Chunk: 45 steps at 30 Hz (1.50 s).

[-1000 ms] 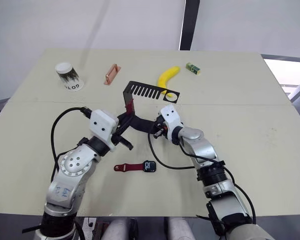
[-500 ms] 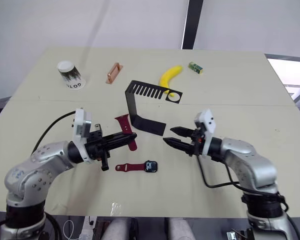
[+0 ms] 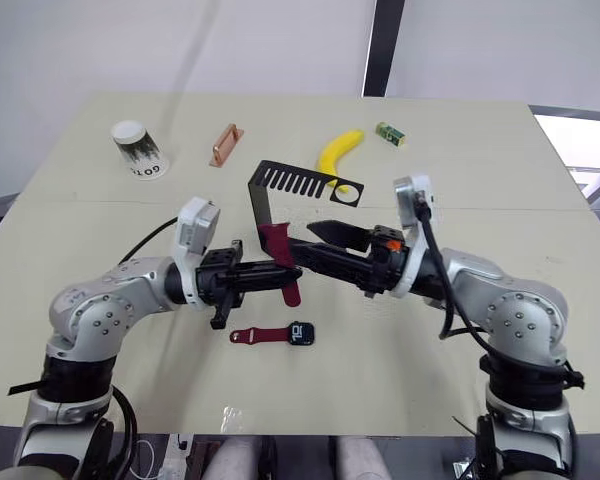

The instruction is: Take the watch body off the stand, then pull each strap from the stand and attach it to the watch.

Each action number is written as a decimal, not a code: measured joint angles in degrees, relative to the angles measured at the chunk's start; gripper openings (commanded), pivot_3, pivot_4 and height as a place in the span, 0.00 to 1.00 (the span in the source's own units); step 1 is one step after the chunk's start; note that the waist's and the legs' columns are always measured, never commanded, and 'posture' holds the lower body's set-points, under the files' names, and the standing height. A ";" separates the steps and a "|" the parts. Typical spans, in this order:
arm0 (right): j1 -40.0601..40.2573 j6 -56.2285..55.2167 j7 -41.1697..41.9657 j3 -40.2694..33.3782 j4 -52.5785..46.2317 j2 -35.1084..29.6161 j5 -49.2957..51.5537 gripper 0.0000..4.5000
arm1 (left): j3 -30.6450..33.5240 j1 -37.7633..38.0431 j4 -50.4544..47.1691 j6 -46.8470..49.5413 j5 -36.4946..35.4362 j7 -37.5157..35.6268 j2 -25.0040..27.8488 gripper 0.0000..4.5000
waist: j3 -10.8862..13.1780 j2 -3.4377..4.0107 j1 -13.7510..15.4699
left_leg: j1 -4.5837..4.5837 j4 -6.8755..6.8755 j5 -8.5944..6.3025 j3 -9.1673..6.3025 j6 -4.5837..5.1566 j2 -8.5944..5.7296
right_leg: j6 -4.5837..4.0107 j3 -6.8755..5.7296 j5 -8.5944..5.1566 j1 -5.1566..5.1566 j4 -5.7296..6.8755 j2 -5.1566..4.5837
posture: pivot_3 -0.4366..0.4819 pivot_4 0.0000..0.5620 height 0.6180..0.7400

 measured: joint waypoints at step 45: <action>-1.48 -5.31 -2.58 5.64 -0.05 2.99 -1.91 0.43 | -0.85 -2.62 3.59 -0.59 0.71 -0.17 -1.66 0.00 | 0.00 0.01 -0.05 | -0.01 -0.02 0.00 -0.01 0.00 0.02 | 0.00 0.00 0.00 -0.04 0.07 0.00 | 0.48 0.27 1.00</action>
